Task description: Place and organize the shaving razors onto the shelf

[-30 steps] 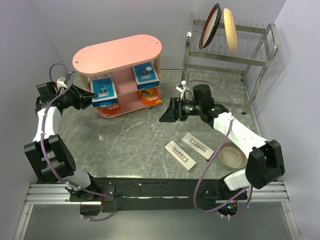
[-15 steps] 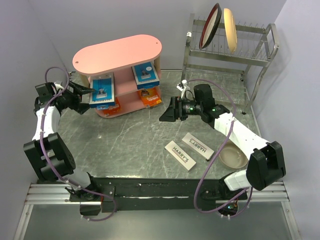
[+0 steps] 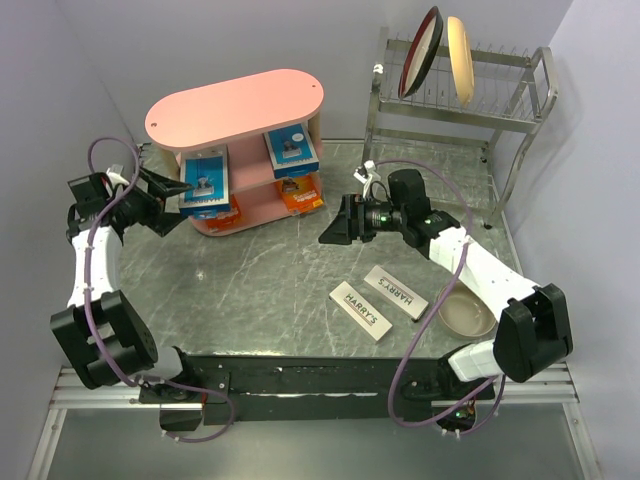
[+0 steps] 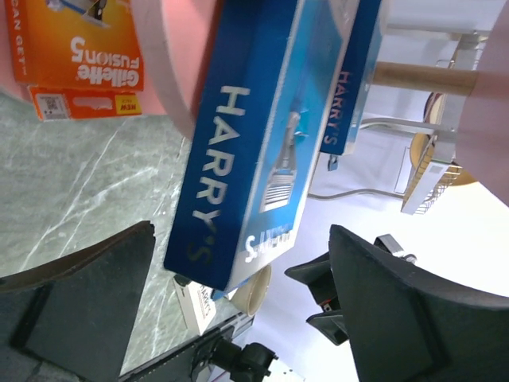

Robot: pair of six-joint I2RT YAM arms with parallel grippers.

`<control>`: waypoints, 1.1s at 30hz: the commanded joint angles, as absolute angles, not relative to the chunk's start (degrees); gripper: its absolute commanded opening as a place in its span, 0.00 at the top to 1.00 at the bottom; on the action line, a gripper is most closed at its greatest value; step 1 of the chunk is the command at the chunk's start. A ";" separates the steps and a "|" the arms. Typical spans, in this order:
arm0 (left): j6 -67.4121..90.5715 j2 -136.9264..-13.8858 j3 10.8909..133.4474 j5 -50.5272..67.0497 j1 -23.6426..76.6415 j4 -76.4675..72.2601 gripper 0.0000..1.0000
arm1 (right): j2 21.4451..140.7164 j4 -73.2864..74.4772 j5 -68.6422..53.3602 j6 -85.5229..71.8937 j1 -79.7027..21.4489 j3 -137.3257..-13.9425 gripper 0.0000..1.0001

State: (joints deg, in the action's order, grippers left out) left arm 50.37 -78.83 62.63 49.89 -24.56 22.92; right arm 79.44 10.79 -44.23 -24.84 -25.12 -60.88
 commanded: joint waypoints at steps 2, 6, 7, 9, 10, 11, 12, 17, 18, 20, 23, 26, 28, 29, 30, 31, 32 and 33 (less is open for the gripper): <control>48.34 -77.52 62.31 50.10 -24.79 24.25 0.08 | 77.26 8.61 -44.39 -25.31 -24.96 -60.21 0.13; 48.87 -77.69 61.61 50.80 -24.87 23.47 0.14 | 76.91 7.65 -44.39 -26.01 -24.87 -59.07 0.12; 48.95 -77.78 61.52 50.97 -24.87 23.47 0.17 | 76.64 7.56 -44.21 -26.10 -24.87 -58.89 0.12; 49.22 -78.05 61.52 51.85 -24.79 23.12 0.19 | 76.64 7.38 -44.21 -26.19 -24.79 -58.54 0.12; 49.31 -78.13 61.61 52.20 -24.61 23.03 0.21 | 76.55 7.21 -44.03 -26.19 -24.87 -58.45 0.12; 49.74 -78.22 61.70 52.99 -24.52 22.85 0.22 | 76.55 7.29 -44.03 -26.37 -24.79 -58.27 0.12; 49.92 -78.31 61.70 53.26 -24.52 22.50 0.24 | 76.47 7.21 -43.95 -26.45 -24.87 -58.18 0.12; 51.68 -78.57 61.87 54.49 -22.77 20.31 0.35 | 76.82 7.12 -43.68 -26.54 -24.78 -58.10 0.12; 51.94 -78.84 61.79 55.28 -22.07 19.69 0.36 | 76.82 7.03 -43.59 -26.63 -24.79 -58.10 0.12; 52.56 -79.45 61.96 55.63 -21.45 18.81 0.39 | 77.17 6.94 -43.50 -26.54 -24.79 -58.18 0.12; 53.17 -80.41 62.31 55.90 -20.74 17.93 0.41 | 77.52 7.12 -43.33 -26.72 -24.79 -58.53 0.12; 53.61 -81.21 62.40 55.99 -20.83 16.88 0.46 | 77.78 7.21 -42.80 -26.63 -24.70 -58.88 0.12; 54.75 -81.47 62.14 55.90 -20.74 16.00 0.47 | 77.87 7.47 -42.28 -26.72 -24.78 -58.97 0.11; 55.10 -81.74 62.23 55.81 -20.74 15.21 0.48 | 77.96 7.56 -42.28 -26.54 -24.79 -58.89 0.11; 55.89 -81.91 62.23 55.81 -20.92 14.86 0.48 | 77.96 7.65 -42.36 -26.46 -24.70 -58.97 0.11; 56.33 -82.09 62.40 55.81 -20.83 14.42 0.49 | 77.96 7.56 -42.36 -26.37 -24.78 -58.97 0.11; 56.60 -82.52 62.66 55.81 -20.92 14.15 0.49 | 78.05 7.73 -42.36 -26.28 -24.79 -59.06 0.11; 57.12 -82.79 62.84 55.72 -20.83 13.54 0.50 | 78.13 7.91 -42.28 -26.19 -24.79 -59.15 0.11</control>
State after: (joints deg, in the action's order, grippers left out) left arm 54.76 -82.24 61.60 54.15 -20.82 18.28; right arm 78.87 9.45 -42.83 -26.37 -25.10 -57.98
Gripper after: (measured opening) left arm 0.513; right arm 0.886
